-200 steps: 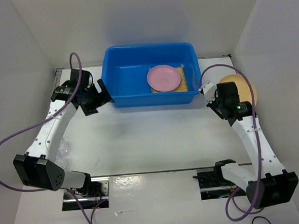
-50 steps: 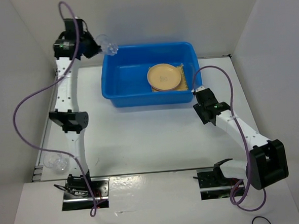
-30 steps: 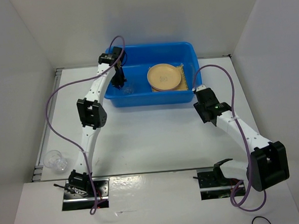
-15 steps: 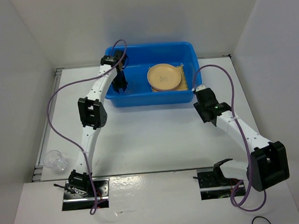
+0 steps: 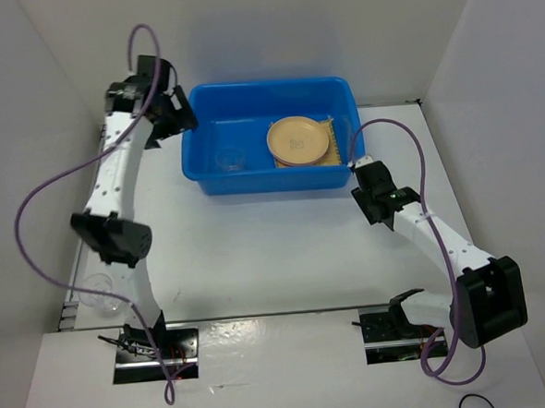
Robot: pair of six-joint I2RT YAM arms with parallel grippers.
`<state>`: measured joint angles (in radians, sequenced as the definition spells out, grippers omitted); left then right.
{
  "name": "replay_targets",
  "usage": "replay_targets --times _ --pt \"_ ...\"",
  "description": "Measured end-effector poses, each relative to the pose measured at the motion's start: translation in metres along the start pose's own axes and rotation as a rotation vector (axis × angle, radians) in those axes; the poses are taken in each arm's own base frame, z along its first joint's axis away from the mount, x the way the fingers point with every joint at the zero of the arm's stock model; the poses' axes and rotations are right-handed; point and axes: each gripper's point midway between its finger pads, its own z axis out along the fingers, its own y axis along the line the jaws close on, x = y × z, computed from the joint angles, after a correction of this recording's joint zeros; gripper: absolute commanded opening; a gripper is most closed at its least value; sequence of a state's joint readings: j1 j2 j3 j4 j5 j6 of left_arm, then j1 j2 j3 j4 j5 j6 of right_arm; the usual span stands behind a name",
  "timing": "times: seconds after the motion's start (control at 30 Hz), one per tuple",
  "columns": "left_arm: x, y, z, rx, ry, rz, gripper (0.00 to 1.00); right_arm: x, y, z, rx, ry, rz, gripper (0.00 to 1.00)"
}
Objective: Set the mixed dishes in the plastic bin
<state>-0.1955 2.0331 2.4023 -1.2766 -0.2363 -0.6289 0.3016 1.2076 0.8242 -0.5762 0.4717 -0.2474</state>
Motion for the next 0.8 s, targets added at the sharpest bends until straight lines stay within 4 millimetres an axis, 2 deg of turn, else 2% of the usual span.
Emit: replay_targets --times 0.07,0.1,0.17,0.23,0.3,0.43,0.5,0.57,0.8 --pt "-0.01 0.027 -0.043 -0.016 -0.085 -0.04 1.0 0.0 0.002 0.001 -0.005 0.0 -0.004 0.6" --pt "-0.008 0.04 -0.06 -0.029 -0.109 -0.052 1.0 0.0 0.003 0.001 -0.009 0.0 -0.006 0.6" --pt "0.008 0.062 -0.088 -0.043 -0.133 -0.066 1.0 0.0 0.005 0.001 -0.015 0.002 -0.01 0.6" --pt "0.038 0.087 -0.099 -0.072 -0.109 -0.085 1.0 0.0 0.006 0.002 -0.018 0.006 -0.013 0.6" --pt "0.08 0.12 -0.094 -0.147 -0.031 -0.108 1.0 0.001 0.007 0.004 -0.021 0.012 -0.016 0.6" --pt "0.164 0.189 -0.068 -0.348 0.161 -0.176 0.98 0.004 0.01 0.007 -0.026 0.03 -0.027 0.6" --pt "0.196 0.215 -0.061 -0.437 0.238 -0.219 0.97 0.005 0.012 0.009 -0.029 0.039 -0.032 0.6" --pt "0.208 0.228 -0.064 -0.478 0.26 -0.269 0.93 0.006 0.012 0.01 -0.03 0.044 -0.034 0.6" --pt "0.198 0.257 -0.071 -0.557 0.178 -0.494 0.87 0.007 0.014 0.012 -0.033 0.053 -0.039 0.6"
